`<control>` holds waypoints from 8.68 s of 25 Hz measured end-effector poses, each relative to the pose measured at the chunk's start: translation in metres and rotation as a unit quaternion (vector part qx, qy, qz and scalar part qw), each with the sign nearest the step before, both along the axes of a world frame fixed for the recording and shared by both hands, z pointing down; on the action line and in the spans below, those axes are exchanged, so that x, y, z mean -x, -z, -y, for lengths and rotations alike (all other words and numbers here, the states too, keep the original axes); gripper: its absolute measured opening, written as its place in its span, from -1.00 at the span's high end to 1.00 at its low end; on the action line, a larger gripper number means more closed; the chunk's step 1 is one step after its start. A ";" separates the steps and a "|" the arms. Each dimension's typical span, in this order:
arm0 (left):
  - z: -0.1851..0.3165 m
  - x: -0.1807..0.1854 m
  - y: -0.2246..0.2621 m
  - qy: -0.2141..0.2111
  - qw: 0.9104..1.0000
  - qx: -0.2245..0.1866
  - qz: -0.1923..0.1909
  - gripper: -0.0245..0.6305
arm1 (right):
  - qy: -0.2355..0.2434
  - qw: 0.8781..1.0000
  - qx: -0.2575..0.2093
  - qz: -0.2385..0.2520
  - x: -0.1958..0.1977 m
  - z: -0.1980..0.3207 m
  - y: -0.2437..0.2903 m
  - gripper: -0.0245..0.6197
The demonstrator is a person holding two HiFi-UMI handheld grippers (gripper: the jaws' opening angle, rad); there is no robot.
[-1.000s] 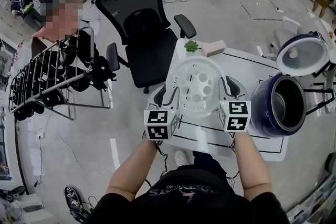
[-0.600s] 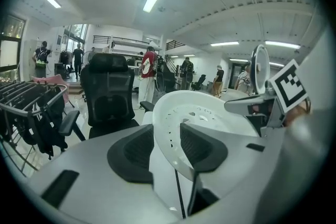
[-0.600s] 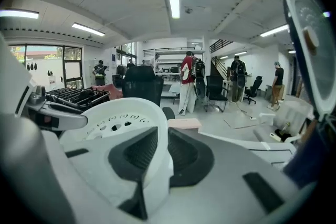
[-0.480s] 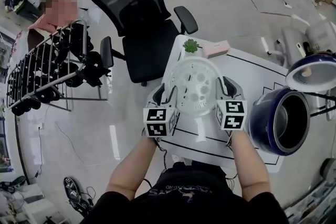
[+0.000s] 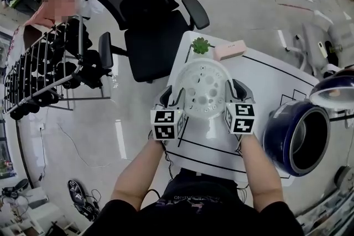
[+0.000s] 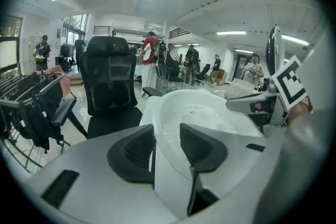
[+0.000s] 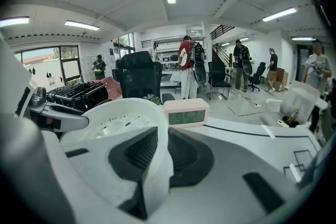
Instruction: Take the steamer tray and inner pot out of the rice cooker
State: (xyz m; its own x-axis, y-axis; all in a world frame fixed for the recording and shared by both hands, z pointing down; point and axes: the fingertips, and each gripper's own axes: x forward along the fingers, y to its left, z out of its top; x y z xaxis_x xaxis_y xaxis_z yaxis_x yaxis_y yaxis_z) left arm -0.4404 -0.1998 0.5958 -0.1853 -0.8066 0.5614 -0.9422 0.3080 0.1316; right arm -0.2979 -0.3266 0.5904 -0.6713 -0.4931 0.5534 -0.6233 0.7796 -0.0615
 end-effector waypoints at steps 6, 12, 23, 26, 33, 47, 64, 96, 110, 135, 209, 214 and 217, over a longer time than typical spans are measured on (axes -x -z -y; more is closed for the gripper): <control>0.006 0.007 -0.029 0.003 1.000 0.022 -0.009 0.46 | 0.001 1.000 0.021 -0.010 0.006 0.007 -0.030 0.73; 0.012 0.013 -0.048 0.009 0.999 0.036 -0.017 0.46 | 0.003 0.999 0.038 -0.016 0.012 0.010 -0.050 0.73; 0.018 0.016 -0.066 0.011 0.999 0.042 -0.017 0.47 | -0.001 0.999 0.053 -0.008 0.013 0.016 -0.068 0.73; 0.018 0.016 -0.065 0.011 0.999 0.040 -0.016 0.47 | 0.002 0.999 0.054 0.000 0.013 0.016 -0.067 0.73; 0.013 0.021 -0.053 0.015 1.000 0.023 0.004 0.38 | 0.002 1.000 0.007 0.013 0.008 0.021 -0.050 0.65; -0.023 -0.019 0.107 -0.055 0.989 -0.138 0.023 0.06 | 0.066 0.982 -0.103 0.145 0.001 -0.039 0.109 0.19; -0.111 -0.080 0.232 -0.131 0.959 -0.244 0.061 0.05 | 0.039 0.956 -0.226 0.185 -0.064 -0.146 0.244 0.19; -0.029 -0.397 0.254 -0.311 0.914 -0.259 0.007 0.06 | -0.170 0.950 -0.236 0.110 -0.419 -0.110 0.249 0.19; 0.031 -0.442 0.189 -0.260 0.949 -0.178 0.018 0.06 | -0.175 0.968 -0.106 0.148 -0.479 -0.029 0.170 0.19; 0.073 -0.446 0.126 -0.168 0.979 -0.113 0.021 0.06 | -0.150 0.977 -0.015 0.150 -0.482 0.018 0.121 0.19; -0.120 -0.203 0.215 0.081 0.972 -0.218 0.028 0.21 | 0.016 0.946 -0.037 0.321 -0.217 -0.127 0.227 0.28; -0.136 -0.179 0.177 0.074 0.979 -0.188 0.017 0.22 | 0.002 0.954 -0.025 0.299 -0.193 -0.144 0.192 0.28; -0.140 -0.172 0.156 0.062 0.983 -0.173 0.009 0.22 | -0.011 0.960 -0.019 0.281 -0.188 -0.150 0.171 0.29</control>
State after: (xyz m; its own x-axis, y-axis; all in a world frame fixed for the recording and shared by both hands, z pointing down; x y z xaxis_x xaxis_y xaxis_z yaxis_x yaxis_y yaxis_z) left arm -0.2680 -0.0595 0.4396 -0.3010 -0.9193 0.2537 -0.9033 0.3601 0.2331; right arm -0.1102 -0.1762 0.4190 -0.8481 -0.5224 0.0890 -0.5158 0.7753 -0.3644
